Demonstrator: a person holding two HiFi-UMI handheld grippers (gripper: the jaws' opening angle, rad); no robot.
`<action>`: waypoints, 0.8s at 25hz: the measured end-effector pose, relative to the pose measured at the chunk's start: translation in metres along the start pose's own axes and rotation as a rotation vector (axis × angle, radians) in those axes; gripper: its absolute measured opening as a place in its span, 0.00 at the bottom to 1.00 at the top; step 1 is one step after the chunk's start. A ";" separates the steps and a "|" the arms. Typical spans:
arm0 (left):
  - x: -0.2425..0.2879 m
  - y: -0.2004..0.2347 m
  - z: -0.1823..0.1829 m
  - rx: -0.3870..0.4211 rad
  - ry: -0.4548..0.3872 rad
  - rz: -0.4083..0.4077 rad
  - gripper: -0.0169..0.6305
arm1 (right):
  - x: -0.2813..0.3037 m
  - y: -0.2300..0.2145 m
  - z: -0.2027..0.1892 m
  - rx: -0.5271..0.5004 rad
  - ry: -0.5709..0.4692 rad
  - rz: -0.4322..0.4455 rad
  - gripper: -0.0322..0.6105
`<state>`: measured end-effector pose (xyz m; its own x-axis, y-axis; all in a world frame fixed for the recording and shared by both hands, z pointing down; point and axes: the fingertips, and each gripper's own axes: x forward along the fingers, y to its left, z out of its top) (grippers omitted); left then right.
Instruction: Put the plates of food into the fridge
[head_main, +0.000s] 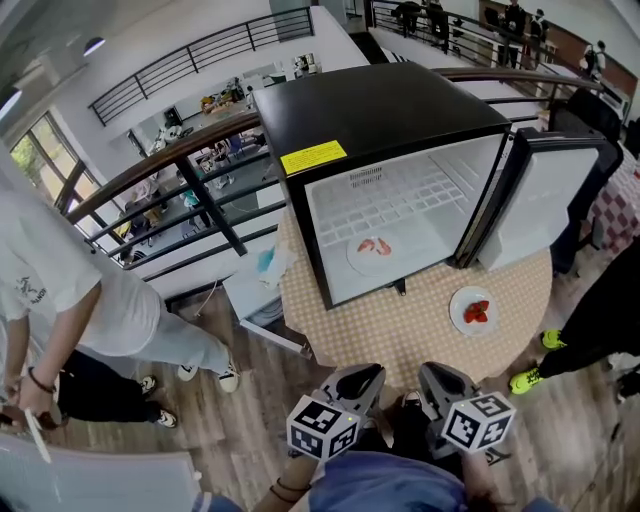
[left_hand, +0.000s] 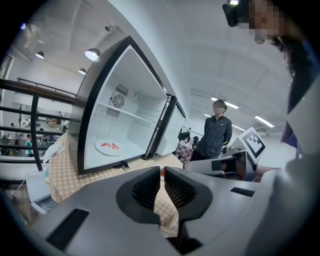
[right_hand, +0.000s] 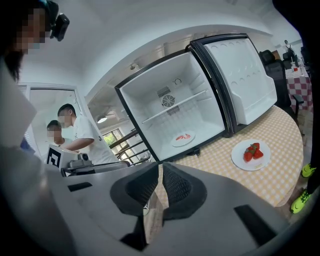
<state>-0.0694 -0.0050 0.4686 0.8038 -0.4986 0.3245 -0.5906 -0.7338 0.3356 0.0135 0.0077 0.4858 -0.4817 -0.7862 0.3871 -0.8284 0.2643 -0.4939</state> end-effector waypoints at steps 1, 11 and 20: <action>0.000 0.000 -0.001 0.009 0.004 0.001 0.08 | 0.000 0.000 -0.001 0.000 -0.001 -0.001 0.11; 0.002 -0.003 -0.013 0.037 0.041 -0.014 0.05 | -0.007 -0.002 -0.006 0.018 -0.012 -0.037 0.11; 0.009 -0.009 -0.020 0.030 0.060 -0.055 0.05 | -0.011 -0.010 -0.013 0.042 -0.012 -0.061 0.11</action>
<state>-0.0587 0.0062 0.4859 0.8287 -0.4295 0.3589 -0.5428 -0.7730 0.3284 0.0230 0.0210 0.4965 -0.4266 -0.8071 0.4082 -0.8432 0.1917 -0.5022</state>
